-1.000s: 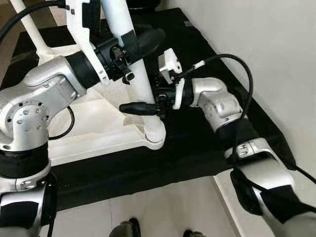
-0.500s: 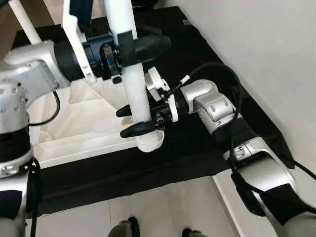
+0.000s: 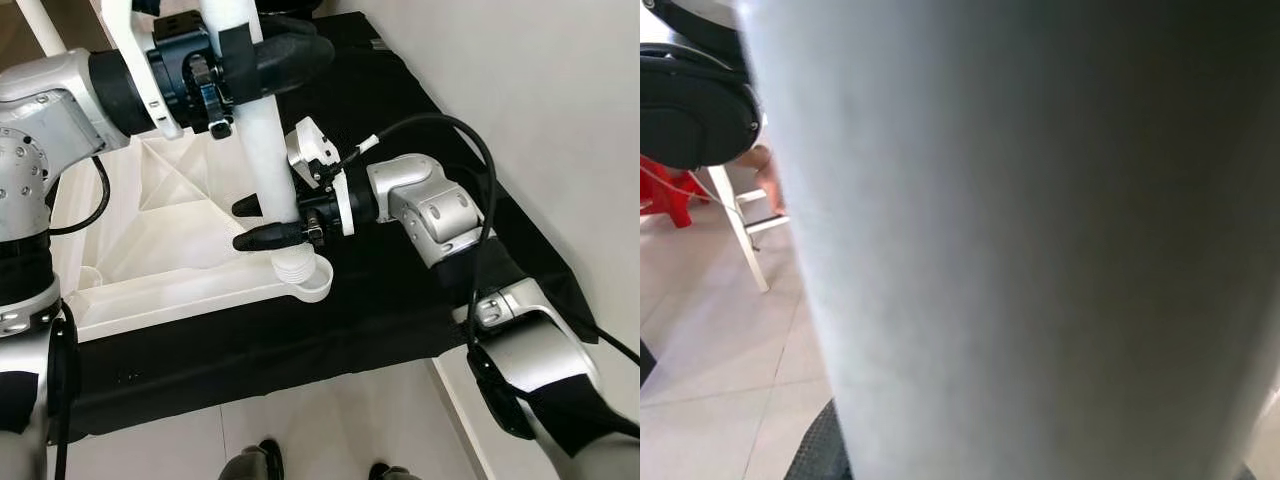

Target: Building children table

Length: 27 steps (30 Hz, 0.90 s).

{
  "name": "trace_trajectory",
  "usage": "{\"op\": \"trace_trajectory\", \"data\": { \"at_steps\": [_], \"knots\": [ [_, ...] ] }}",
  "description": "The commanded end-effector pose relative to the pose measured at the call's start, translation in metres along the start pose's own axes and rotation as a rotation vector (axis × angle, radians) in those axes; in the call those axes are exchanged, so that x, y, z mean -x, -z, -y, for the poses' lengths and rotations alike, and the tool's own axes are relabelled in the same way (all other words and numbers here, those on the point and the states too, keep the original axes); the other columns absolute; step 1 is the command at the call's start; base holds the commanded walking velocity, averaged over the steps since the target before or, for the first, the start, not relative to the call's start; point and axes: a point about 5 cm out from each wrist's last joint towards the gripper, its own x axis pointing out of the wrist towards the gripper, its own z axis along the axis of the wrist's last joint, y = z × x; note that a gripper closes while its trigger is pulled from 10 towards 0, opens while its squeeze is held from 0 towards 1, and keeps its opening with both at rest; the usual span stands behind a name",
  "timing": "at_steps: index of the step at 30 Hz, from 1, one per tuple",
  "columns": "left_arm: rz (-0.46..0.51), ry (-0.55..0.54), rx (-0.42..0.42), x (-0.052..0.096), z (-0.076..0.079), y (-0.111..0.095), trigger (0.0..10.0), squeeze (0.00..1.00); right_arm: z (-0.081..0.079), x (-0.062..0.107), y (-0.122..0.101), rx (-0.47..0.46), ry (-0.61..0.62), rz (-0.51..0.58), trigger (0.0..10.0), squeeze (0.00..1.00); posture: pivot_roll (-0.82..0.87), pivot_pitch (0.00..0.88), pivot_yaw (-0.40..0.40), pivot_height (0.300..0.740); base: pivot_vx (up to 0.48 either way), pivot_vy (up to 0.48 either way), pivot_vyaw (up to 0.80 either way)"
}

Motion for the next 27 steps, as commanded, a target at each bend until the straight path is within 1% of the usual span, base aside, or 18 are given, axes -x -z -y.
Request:
{"op": "trace_trajectory", "data": {
  "at_steps": [1, 2, 3, 8, 10, 11, 13, 14, 15, 16, 17, 21, 22, 23, 24, 25, 26, 27],
  "knots": [
    [0.059, 0.229, 0.007, -0.023, 0.020, 0.000, 8.9, 0.00, 0.000, -0.017, -0.005, -0.004, 0.048, 0.004, 0.0, 0.00, 0.06, 0.205, 0.013, 0.740, 0.000, 0.000, 0.00],
    [0.067, 0.192, 0.014, -0.024, 0.016, 0.001, 10.0, 0.00, 0.002, -0.017, -0.005, -0.006, 0.070, 0.005, 0.0, 0.00, 0.06, 0.205, 0.013, 0.740, 0.000, 0.000, 0.00],
    [0.078, 0.159, 0.013, -0.024, 0.013, 0.001, 10.0, 1.00, 0.004, -0.016, -0.005, -0.008, 0.100, 0.010, 0.0, 0.00, 0.06, 0.199, 0.012, 0.740, 0.000, 0.000, 0.00],
    [0.120, 0.092, 0.003, -0.020, 0.005, -0.005, 10.0, 1.00, 0.010, -0.013, -0.006, -0.014, 0.166, 0.028, 0.0, 0.00, 0.05, 0.195, 0.007, 0.740, 0.000, 0.000, 0.00],
    [0.181, -0.011, -0.026, -0.006, -0.005, -0.020, 10.0, 1.00, 0.015, -0.007, -0.007, -0.019, 0.215, 0.053, 0.0, 0.00, 0.04, 0.187, -0.002, 0.740, 0.000, 0.000, 0.00],
    [0.181, -0.011, -0.026, -0.006, -0.005, -0.020, 10.0, 1.00, 0.015, -0.007, -0.007, -0.019, 0.215, 0.053, 0.0, 0.00, 0.04, 0.187, -0.002, 0.740, 0.000, 0.000, 0.00],
    [0.227, -0.114, -0.060, 0.008, -0.014, -0.032, 10.0, 1.00, 0.020, -0.001, -0.010, -0.022, 0.268, 0.079, 0.0, 0.00, 0.04, 0.180, 0.000, 0.740, 0.000, 0.000, 0.00],
    [0.227, -0.114, -0.060, 0.008, -0.014, -0.032, 10.0, 1.00, 0.020, -0.001, -0.010, -0.022, 0.268, 0.079, 0.0, 0.00, 0.04, 0.180, 0.000, 0.740, 0.000, 0.000, 0.00],
    [0.285, -0.247, -0.123, 0.025, -0.023, -0.050, 10.0, 1.00, 0.028, 0.011, -0.015, -0.030, 0.348, 0.129, 0.0, 0.00, 0.04, 0.167, -0.001, 0.740, 0.000, 0.000, 0.00],
    [0.285, -0.247, -0.123, 0.025, -0.023, -0.050, 10.0, 1.00, 0.028, 0.011, -0.015, -0.030, 0.348, 0.129, 0.0, 0.00, 0.04, 0.167, -0.001, 0.740, 0.000, 0.000, 0.00],
    [0.303, -0.289, -0.146, 0.030, -0.025, -0.056, 10.0, 1.00, 0.031, 0.015, -0.017, -0.034, 0.375, 0.147, 0.0, 0.00, 0.04, 0.167, -0.002, 0.740, 0.000, 0.000, 0.00],
    [0.371, -0.509, -0.258, 0.052, -0.033, -0.079, 10.0, 1.00, 0.044, 0.035, -0.024, -0.058, 0.537, 0.236, 0.0, 0.00, 0.04, 0.162, -0.004, 0.740, 0.000, 0.000, 0.00],
    [0.371, -0.509, -0.258, 0.052, -0.033, -0.079, 10.0, 1.00, 0.044, 0.035, -0.024, -0.058, 0.537, 0.236, 0.0, 0.00, 0.04, 0.162, -0.004, 0.740, 0.000, 0.000, 0.00],
    [0.395, -0.594, -0.268, 0.060, -0.037, -0.084, 10.0, 1.00, 0.047, 0.040, -0.026, -0.067, 0.577, 0.265, 0.0, 0.00, 0.04, 0.160, -0.006, 0.740, 0.000, 0.000, 0.00],
    [0.404, -0.702, -0.298, 0.071, -0.042, -0.087, 10.0, 0.48, 0.050, 0.047, -0.028, -0.076, 0.624, 0.293, 3.6, 0.00, 0.04, 0.158, -0.006, 0.740, 0.000, 0.000, 0.00],
    [0.404, -0.702, -0.298, 0.071, -0.042, -0.087, 10.0, 0.48, 0.050, 0.047, -0.028, -0.076, 0.624, 0.293, 3.6, 0.00, 0.04, 0.158, -0.006, 0.740, 0.000, 0.000, 0.00],
    [0.410, -0.770, -0.317, 0.077, -0.044, -0.088, 10.0, 0.48, 0.052, 0.051, -0.029, -0.081, 0.655, 0.312, 3.6, 0.00, 0.04, 0.158, -0.006, 0.740, 0.000, 0.000, 0.00],
    [0.410, -0.770, -0.317, 0.077, -0.044, -0.088, 10.0, 0.48, 0.052, 0.051, -0.029, -0.081, 0.655, 0.312, 3.6, 0.00, 0.04, 0.158, -0.006, 0.740, 0.000, 0.000, 0.00]
  ]
}}
